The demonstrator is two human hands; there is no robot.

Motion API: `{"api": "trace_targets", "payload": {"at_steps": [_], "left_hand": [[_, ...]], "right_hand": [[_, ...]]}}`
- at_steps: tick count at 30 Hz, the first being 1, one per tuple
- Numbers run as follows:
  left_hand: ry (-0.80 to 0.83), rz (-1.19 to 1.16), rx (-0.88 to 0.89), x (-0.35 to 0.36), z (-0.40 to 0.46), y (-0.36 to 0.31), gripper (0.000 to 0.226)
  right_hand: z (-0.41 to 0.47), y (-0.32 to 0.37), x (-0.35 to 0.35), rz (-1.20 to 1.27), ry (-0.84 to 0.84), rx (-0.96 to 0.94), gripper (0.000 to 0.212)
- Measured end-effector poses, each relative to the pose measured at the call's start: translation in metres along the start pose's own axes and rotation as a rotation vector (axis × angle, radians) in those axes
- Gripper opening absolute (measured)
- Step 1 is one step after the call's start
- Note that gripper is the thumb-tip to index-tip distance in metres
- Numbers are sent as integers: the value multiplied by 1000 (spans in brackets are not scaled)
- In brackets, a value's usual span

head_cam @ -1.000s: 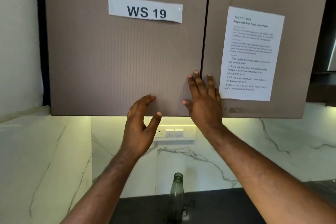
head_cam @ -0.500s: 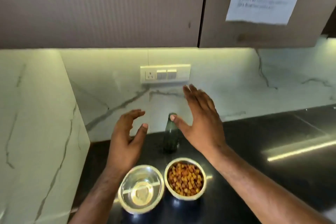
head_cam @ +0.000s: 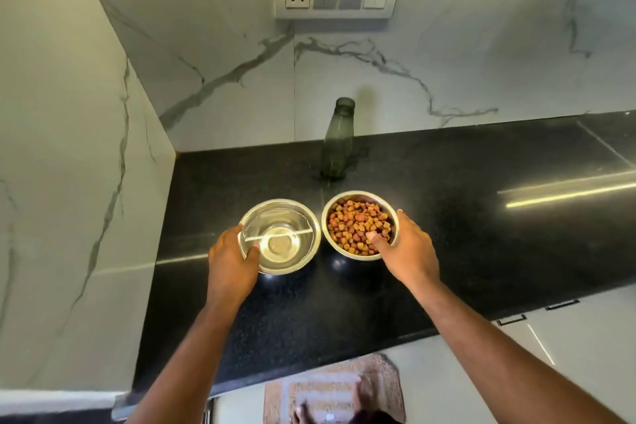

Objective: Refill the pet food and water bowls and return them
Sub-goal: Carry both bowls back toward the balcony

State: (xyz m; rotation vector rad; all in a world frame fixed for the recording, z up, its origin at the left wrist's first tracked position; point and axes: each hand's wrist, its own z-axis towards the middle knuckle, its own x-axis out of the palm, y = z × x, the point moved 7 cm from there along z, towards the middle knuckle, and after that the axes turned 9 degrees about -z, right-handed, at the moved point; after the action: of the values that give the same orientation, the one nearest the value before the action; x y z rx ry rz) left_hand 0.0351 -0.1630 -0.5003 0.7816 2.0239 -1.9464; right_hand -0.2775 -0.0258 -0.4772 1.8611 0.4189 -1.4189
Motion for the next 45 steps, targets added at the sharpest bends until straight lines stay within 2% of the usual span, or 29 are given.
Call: {"api": "trace_targets", "payload": {"at_steps": [4,6,8,11,15,23,33,45], "left_hand": [[19,-128,-116,8,5,5,40],[11,-176,-194,8,9,8,38],[1,-253,-292,7,13,15,39],[7,-373,-427,10,17,26,23],[41,-446,-486,17,18,25,26],[-42,-565,-523,28,2,21,34],[-275,-651,-536,30,-40,28,31],[-628,-752,-572,15,-154,45,33]], "right_hand": [[14,-18,21,179,76,71,42],[23,-25,32,441,161,151,34],[28,-30,44,715,246,262,28],[36,-34,50,839,291,316,34],[43,-36,58,847,346,304,41],[56,-28,62,859,434,290,48],[69,-24,64,837,541,210,50],[38,10,72,709,768,-29,45]]}}
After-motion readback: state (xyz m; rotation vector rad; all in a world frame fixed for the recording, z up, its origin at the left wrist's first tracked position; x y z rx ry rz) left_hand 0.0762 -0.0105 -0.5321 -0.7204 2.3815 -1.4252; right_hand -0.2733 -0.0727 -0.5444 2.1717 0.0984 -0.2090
